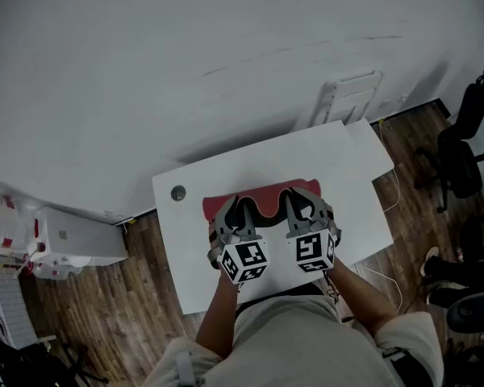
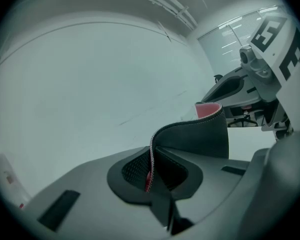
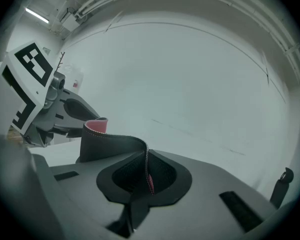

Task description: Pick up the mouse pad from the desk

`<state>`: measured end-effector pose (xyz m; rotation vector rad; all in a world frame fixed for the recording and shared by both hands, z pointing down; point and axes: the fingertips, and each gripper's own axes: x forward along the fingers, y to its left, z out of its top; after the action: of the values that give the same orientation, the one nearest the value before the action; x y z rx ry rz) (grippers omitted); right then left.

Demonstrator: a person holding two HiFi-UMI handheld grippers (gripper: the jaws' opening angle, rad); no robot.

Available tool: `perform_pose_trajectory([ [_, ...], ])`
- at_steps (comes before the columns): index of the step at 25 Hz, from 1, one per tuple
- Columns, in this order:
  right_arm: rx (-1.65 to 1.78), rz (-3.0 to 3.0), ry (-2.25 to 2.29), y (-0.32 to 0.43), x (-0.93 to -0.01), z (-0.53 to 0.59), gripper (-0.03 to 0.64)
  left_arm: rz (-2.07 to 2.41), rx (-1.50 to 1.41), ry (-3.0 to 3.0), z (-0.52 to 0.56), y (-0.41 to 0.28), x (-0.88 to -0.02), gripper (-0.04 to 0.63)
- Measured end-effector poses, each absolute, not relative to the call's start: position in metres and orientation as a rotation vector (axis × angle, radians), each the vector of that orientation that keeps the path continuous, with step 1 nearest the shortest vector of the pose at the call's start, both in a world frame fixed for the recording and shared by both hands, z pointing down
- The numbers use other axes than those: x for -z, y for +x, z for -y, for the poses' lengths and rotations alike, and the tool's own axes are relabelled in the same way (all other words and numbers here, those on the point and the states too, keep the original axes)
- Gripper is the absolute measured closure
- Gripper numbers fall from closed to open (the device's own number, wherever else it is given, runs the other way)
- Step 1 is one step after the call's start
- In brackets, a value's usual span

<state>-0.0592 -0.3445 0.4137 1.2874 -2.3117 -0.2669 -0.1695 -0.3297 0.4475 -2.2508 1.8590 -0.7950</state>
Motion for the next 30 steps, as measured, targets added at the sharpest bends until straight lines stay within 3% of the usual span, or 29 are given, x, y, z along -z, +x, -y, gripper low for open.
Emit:
perform_pose_trajectory([
  [30,0.369,2.55,1.545,-0.071,-0.259,0.362,0.565,-1.891,0.243,-2.247,0.349,-0.169,-0.285,0.565],
])
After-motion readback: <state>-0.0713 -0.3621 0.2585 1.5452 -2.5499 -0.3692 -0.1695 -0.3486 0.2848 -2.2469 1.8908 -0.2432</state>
